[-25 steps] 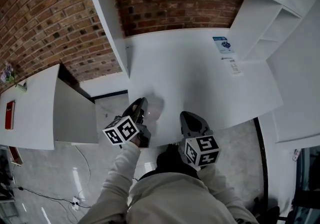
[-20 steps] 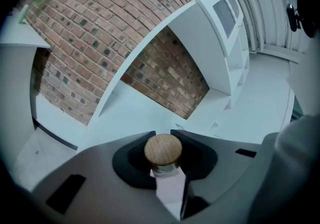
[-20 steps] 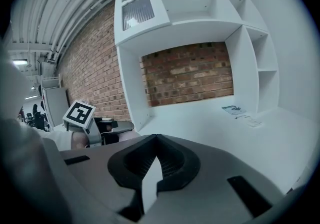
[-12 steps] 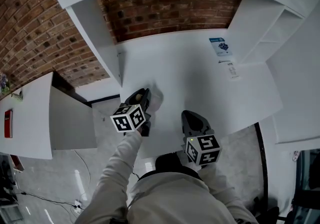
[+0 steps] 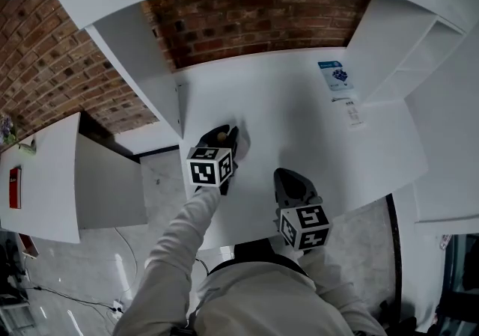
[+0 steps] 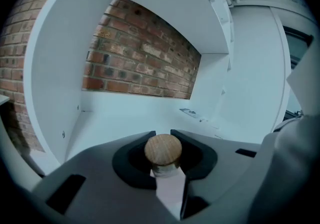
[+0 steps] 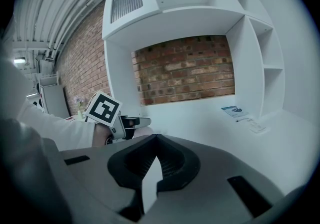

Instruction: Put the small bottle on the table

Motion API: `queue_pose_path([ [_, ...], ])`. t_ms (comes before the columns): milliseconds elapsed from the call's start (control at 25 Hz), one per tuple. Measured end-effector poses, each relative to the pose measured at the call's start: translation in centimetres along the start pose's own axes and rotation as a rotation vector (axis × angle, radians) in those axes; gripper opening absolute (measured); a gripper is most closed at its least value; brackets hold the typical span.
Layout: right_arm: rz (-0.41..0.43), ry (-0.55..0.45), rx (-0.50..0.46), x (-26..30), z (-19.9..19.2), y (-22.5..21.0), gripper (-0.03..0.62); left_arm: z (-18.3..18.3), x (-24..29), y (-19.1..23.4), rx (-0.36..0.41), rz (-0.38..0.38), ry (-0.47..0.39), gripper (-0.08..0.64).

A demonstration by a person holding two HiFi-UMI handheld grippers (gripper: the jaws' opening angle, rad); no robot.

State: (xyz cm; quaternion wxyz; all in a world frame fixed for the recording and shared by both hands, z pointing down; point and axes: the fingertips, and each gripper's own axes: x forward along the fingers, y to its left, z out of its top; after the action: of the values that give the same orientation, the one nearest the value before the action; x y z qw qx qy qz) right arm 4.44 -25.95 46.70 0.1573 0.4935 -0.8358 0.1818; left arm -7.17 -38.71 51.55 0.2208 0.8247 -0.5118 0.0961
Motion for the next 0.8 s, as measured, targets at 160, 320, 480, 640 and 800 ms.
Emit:
queue_pose_path([
  [160,-0.006,0.014,0.001,0.6,-0.2,-0.5,0.028,0.4,2.1,-0.1,0.093,-0.002,0.011,0.104],
  [320,-0.020,0.017,-0.003,1.1,-0.1,-1.1,0.028,1.0,4.2,0.0,0.168,0.009,0.023,0.104],
  [480,-0.025,0.022,0.006,1.4,0.0,-1.5,0.028,1.3,5.8,0.4,0.196,0.026,0.046,0.104],
  [640,-0.034,0.023,0.018,1.7,-0.1,-2.0,0.028,1.5,7.4,-0.2,0.261,0.005,0.061,0.104],
  [800,-0.034,0.019,0.025,1.7,0.0,-2.4,0.028,1.5,8.5,-0.4,0.292,-0.002,0.077,0.104],
])
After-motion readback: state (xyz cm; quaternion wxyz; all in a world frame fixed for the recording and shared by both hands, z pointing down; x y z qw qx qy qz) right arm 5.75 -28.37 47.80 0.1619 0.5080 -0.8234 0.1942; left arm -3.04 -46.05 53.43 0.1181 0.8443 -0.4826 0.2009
